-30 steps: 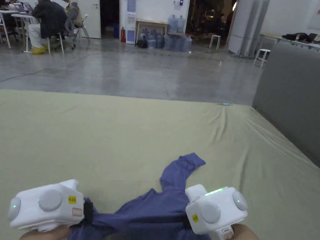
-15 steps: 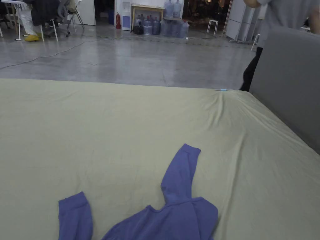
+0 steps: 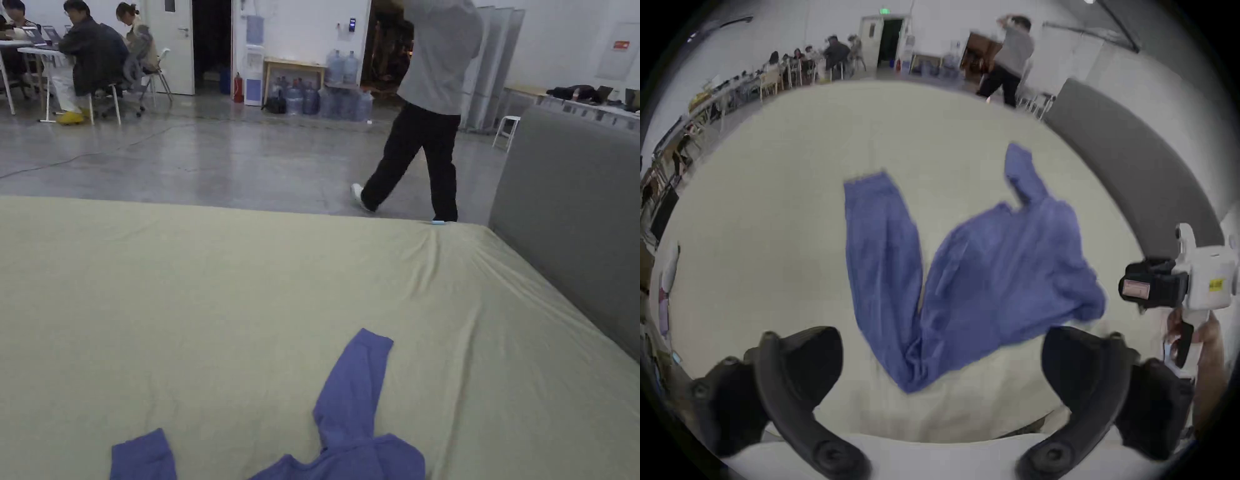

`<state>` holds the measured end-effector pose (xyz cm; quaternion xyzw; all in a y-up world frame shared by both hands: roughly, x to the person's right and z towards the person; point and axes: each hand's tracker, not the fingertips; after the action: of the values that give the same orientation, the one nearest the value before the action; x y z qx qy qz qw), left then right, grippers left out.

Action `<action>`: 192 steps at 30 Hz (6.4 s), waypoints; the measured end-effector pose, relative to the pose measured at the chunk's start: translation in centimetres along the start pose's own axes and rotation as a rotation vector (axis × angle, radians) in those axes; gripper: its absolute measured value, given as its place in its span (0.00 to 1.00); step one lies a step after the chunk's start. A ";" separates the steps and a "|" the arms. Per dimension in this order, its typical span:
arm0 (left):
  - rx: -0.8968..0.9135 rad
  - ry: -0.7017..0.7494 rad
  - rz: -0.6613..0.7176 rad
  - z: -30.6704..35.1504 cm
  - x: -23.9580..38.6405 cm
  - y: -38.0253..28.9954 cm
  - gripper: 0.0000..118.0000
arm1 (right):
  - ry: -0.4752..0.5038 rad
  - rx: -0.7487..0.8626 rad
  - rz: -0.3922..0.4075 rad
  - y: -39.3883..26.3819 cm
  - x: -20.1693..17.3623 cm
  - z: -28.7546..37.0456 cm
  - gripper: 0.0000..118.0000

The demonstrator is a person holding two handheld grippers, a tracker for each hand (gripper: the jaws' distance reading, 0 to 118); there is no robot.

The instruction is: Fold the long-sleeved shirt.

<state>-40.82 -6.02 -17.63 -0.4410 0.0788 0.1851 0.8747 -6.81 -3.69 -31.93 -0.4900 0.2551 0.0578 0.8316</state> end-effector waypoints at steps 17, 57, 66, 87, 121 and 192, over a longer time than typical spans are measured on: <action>-0.089 -0.039 -0.211 -5.2 6.2 2.5 0.44 | 0.057 -0.089 -0.116 -8.3 0.3 1.4 0.00; 0.011 0.050 -0.191 -7.6 6.3 13.4 0.00 | -0.173 -0.170 -0.089 1.8 6.7 -9.4 0.00; 0.086 -0.044 -0.035 -1.6 4.4 15.6 0.00 | -0.079 -0.013 -0.125 6.8 6.7 -1.0 0.00; 0.672 -0.034 0.077 23.6 3.8 40.9 0.00 | -0.166 0.588 0.053 38.0 1.7 27.5 0.00; 0.193 0.067 0.078 -4.9 0.3 40.4 0.00 | -0.317 0.184 0.133 35.7 7.8 -1.8 0.00; -0.231 -0.068 0.051 0.5 -4.4 -5.2 0.00 | -0.054 -0.133 -0.174 -12.2 5.4 3.5 0.00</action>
<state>-42.84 -9.58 -12.09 -0.5301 0.0385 0.2301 0.8152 3.38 -7.85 -23.54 -0.5627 0.1850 0.0155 0.8056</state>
